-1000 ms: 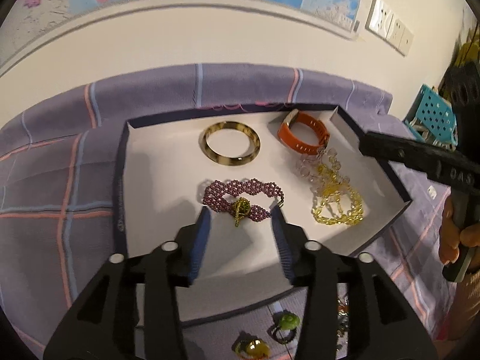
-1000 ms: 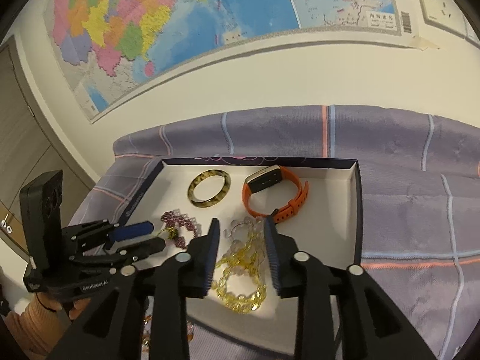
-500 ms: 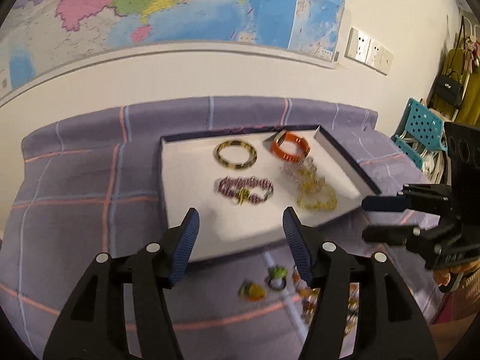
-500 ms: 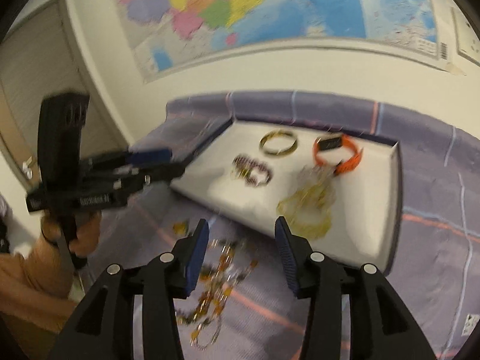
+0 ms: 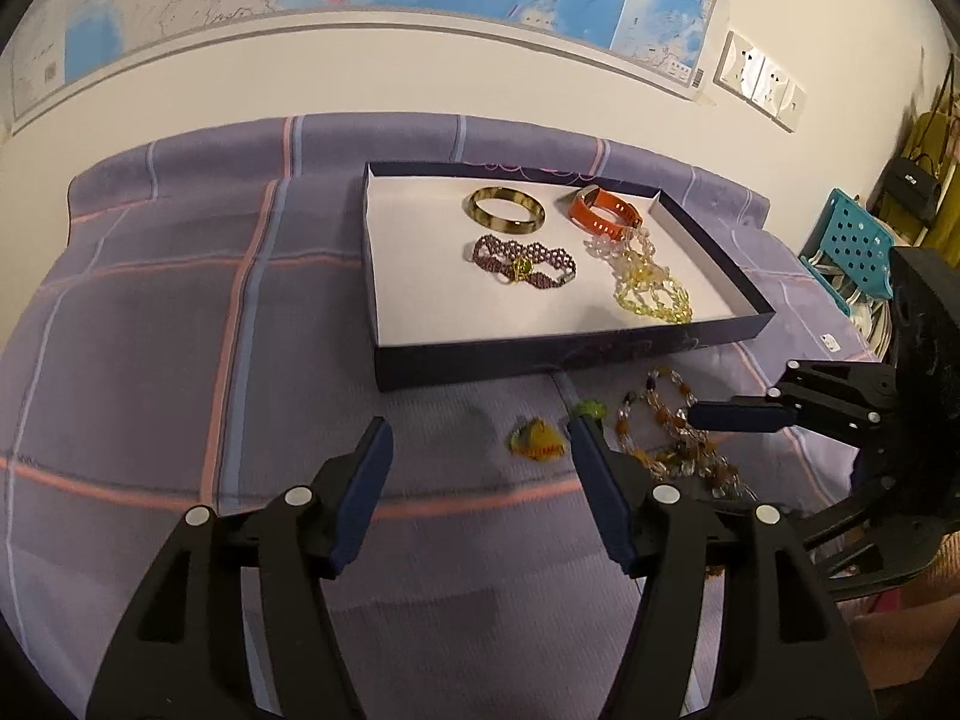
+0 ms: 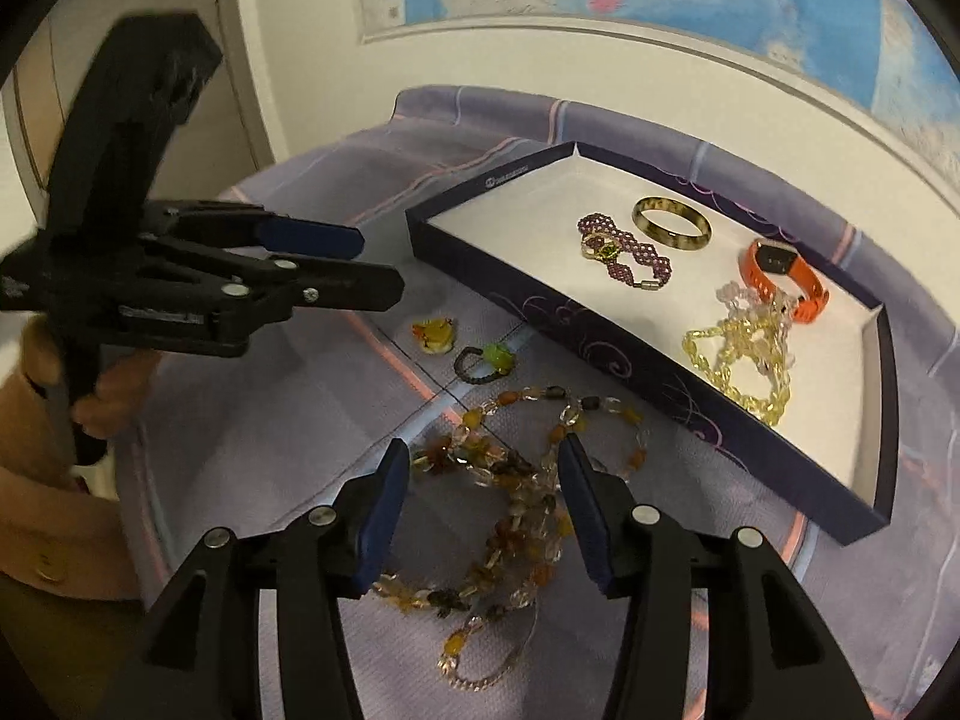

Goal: Organize jewelry
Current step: 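Withdraw both tools from the box toward the multicolour bead necklace, then grasp the multicolour bead necklace with the right tool, then lift the necklace with the right tool while the left tool grasps an amber pendant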

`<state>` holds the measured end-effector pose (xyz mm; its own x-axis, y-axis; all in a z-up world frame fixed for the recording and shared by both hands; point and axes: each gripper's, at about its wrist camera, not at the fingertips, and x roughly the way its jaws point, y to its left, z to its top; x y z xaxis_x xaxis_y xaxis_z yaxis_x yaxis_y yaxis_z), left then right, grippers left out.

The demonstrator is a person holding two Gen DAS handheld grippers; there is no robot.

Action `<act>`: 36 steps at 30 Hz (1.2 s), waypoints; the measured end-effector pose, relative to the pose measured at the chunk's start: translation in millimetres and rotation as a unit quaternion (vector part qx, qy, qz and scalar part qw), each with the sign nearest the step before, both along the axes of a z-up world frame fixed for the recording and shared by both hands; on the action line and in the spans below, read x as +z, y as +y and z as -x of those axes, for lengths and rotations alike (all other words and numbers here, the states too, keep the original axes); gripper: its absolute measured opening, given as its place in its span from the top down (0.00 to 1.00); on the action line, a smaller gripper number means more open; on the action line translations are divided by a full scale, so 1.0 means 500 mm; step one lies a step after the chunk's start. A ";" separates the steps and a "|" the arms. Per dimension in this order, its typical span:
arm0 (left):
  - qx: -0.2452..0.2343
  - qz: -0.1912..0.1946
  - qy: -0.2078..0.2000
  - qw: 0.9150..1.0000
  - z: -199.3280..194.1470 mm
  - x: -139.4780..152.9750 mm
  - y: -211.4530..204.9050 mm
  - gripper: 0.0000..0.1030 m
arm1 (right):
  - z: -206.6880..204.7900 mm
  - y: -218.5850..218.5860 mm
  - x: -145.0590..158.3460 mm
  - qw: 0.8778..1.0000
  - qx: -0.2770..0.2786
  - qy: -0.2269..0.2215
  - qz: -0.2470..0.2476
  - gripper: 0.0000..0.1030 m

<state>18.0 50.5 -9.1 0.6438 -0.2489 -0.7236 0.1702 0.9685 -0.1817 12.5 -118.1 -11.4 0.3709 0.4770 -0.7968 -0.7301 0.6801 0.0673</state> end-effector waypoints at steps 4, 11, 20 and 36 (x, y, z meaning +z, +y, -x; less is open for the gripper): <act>-0.003 0.003 0.000 1.000 0.008 -0.004 -0.002 0.40 | -0.006 0.006 -0.009 1.000 0.000 -0.010 0.016 0.68; -0.006 0.007 0.001 1.000 0.012 -0.005 -0.005 0.40 | -0.030 -0.034 0.011 0.999 -0.022 0.028 -0.036 0.96; -0.025 0.006 -0.003 1.000 0.023 -0.001 -0.023 0.40 | -0.057 -0.113 0.073 0.987 -0.069 0.055 -0.135 0.96; -0.040 -0.003 0.007 0.999 0.018 -0.019 -0.047 0.41 | -0.048 -0.228 0.209 0.966 -0.124 -0.009 -0.226 0.96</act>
